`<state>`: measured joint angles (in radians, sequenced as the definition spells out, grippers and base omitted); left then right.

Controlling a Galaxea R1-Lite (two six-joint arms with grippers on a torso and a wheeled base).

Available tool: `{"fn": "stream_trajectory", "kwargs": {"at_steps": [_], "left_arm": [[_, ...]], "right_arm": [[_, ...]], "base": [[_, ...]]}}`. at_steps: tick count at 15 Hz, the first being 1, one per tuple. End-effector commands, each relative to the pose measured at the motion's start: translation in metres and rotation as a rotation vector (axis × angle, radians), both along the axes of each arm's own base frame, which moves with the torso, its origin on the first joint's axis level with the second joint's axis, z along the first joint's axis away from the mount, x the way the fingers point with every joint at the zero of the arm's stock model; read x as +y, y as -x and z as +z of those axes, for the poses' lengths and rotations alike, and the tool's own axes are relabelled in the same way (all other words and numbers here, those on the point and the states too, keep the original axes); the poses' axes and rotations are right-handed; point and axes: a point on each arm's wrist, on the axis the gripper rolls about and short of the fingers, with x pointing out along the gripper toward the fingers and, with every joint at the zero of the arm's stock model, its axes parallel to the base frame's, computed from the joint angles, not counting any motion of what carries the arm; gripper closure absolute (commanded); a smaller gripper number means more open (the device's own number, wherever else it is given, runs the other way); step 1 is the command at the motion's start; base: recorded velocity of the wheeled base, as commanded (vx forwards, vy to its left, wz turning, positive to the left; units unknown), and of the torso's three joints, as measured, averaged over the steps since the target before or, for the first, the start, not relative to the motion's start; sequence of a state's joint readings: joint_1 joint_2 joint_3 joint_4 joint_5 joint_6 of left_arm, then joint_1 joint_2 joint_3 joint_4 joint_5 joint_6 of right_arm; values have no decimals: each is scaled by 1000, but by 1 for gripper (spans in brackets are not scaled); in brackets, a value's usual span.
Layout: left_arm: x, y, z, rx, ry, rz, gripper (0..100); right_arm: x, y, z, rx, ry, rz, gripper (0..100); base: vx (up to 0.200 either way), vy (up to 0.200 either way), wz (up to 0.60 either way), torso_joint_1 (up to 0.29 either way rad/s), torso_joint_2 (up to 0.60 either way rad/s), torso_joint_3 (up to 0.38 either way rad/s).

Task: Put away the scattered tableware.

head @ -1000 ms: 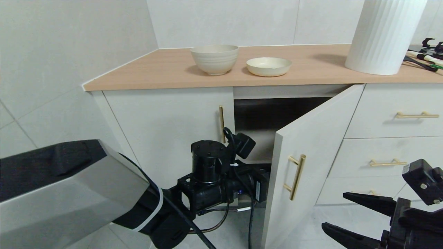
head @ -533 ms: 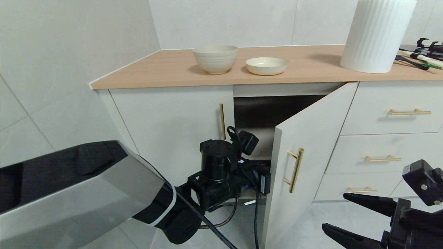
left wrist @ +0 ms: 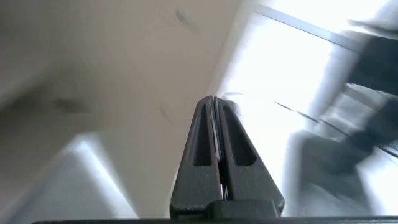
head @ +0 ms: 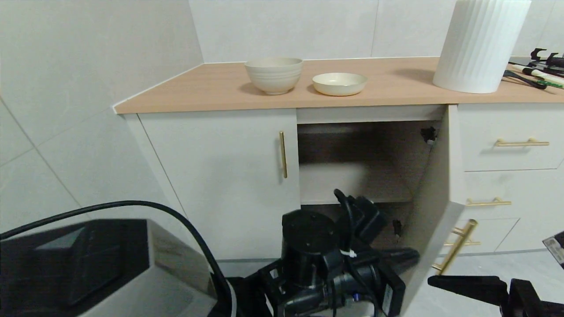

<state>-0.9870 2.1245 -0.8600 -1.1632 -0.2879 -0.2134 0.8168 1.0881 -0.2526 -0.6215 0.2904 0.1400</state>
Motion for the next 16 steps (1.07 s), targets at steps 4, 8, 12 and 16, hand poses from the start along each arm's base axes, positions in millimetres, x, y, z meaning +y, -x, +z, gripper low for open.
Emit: {"fn": "stream_trajectory", "kwargs": {"at_steps": [4, 8, 12, 16], "left_arm": [[34, -30, 14, -24, 27, 136, 100], [78, -53, 32, 7, -16, 276, 100], [136, -55, 63, 30, -43, 413, 100], [211, -45, 104, 17, -29, 614, 100]], "right_arm": [[-7, 7, 11, -51, -53, -1, 0], [-8, -1, 11, -48, -40, -73, 0], [-11, -17, 9, -28, -10, -193, 0], [-14, -31, 13, 8, 31, -280, 0]], "base": [[0, 0, 0, 0, 0, 0], [0, 0, 0, 0, 0, 0], [0, 0, 0, 0, 0, 0], [0, 0, 0, 0, 0, 0]]}}
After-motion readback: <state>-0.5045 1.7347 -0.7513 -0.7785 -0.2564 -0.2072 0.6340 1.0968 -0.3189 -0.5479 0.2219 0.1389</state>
